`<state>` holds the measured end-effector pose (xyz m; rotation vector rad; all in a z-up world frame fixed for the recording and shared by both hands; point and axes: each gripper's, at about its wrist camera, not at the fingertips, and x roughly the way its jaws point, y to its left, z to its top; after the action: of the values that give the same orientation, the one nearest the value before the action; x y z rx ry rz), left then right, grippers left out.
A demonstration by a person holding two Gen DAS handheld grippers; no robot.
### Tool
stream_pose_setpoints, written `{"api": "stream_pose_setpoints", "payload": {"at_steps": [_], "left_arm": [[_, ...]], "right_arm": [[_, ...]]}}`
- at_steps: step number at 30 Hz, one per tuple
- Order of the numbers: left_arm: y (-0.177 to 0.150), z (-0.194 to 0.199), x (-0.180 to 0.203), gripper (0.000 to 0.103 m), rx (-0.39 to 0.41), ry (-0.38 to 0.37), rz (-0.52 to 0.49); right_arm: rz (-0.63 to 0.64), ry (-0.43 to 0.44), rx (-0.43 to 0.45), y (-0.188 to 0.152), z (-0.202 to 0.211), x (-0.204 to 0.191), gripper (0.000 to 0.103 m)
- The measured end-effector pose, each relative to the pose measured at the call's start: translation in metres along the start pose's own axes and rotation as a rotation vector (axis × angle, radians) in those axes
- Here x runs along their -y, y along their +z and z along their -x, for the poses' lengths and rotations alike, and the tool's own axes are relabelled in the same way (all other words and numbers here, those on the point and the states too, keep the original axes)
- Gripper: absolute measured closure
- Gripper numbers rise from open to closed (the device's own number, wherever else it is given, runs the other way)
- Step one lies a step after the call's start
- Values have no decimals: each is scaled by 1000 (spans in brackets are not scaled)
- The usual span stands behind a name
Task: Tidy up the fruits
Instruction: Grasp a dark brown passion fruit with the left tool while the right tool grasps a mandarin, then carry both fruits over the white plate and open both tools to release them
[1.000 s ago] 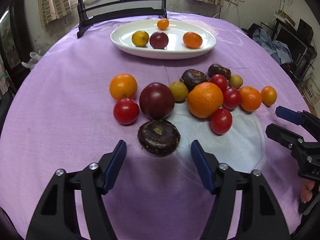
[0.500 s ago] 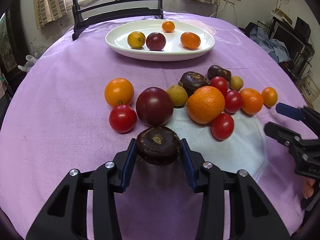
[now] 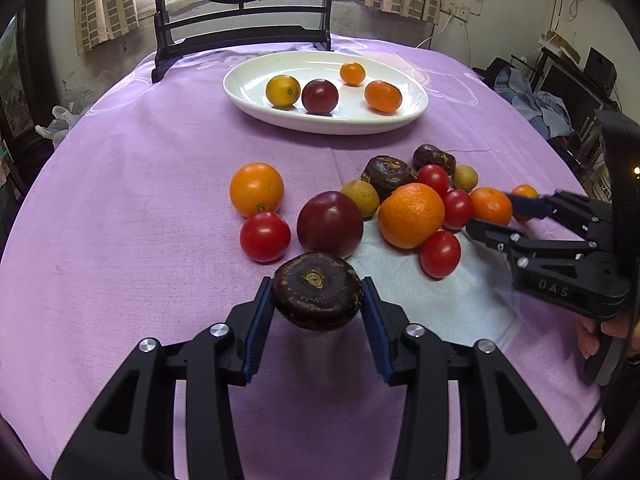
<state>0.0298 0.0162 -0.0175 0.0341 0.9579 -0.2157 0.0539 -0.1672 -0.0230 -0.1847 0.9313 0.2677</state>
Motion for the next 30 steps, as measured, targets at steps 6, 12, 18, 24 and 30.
{"api": "stream_pose_setpoints", "payload": {"at_steps": [6, 12, 18, 24, 30], "left_arm": [[4, 8, 2, 60, 14, -5, -13], [34, 26, 2, 60, 66, -9, -35], [88, 35, -1, 61, 153, 12, -28], [138, 3, -8, 61, 188, 72, -16], [177, -49, -25, 61, 113, 103, 53]], "right_arm": [[-16, -19, 44, -3, 21, 1, 60], [-15, 3, 198, 14, 72, 2, 60], [31, -45, 284, 56, 80, 0, 60], [-8, 12, 257, 94, 41, -1, 60], [-14, 21, 170, 116, -5, -7, 60]]}}
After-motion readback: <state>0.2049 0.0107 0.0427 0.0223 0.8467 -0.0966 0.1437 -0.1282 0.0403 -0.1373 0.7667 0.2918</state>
